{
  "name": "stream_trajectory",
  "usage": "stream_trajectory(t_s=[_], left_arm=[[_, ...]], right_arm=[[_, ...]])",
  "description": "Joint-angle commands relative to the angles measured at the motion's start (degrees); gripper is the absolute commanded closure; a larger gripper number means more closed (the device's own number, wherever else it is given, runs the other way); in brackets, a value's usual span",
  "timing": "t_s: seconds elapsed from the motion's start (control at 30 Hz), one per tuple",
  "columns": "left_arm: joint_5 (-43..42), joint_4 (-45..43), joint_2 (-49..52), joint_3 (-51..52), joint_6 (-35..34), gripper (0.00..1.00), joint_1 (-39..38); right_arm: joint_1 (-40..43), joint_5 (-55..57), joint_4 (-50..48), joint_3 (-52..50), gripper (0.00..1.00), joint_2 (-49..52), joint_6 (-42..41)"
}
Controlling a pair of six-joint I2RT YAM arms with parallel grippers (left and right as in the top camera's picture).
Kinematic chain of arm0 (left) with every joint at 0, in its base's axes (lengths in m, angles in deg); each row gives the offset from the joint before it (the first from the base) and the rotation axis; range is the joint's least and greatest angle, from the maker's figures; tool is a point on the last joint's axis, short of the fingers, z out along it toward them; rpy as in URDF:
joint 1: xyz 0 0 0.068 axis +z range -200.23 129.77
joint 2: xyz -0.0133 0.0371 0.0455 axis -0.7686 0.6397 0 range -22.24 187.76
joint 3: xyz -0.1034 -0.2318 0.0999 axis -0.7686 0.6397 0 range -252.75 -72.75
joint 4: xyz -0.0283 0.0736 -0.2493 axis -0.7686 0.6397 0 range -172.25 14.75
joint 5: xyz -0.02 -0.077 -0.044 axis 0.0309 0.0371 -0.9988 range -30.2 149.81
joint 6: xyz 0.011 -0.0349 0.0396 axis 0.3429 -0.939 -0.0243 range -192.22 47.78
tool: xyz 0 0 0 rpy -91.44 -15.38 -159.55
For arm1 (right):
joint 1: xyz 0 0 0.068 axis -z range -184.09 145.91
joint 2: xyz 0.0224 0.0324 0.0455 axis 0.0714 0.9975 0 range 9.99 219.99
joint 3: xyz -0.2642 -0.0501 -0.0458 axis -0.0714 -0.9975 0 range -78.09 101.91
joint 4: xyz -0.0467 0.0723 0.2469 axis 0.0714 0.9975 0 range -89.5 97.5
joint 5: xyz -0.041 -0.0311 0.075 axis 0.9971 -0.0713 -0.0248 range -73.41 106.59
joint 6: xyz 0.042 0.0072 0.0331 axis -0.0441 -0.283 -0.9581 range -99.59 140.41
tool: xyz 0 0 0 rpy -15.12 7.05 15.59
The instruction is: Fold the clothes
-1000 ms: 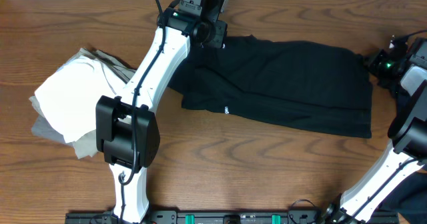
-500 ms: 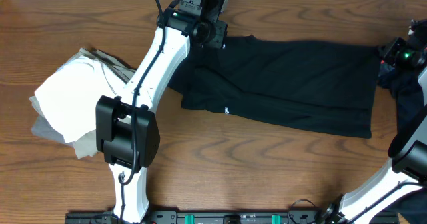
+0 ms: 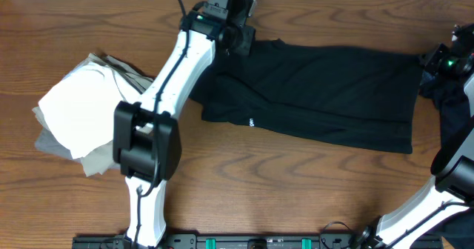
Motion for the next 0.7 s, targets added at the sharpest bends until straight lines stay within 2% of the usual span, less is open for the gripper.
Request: stream_trajectory(t_s=[0.0,0.1,0.33,0.67], left_arm=[[-1.6,-2.5,4.5,0.3,0.1,0.53,-0.1],[-1.3,-6.4,6.9,0.3,0.1,0.49,0.3],[5.7,-11.3,9.2,0.3,0.1,0.43,1.4],[5.4,-12.0,12.7,0.3,-0.2,0.43,1.7]], right_arm=[[-0.5,0.1,0.3,0.5,0.99,-0.4,1.0],[-0.6,0.2,1.0,0.5,0.99,-0.4,1.0],[-0.8,0.2,2.3,0.5,0.99,-0.4,1.0],[-0.9,0.6,2.3,0.5,0.99,-0.4,1.0]])
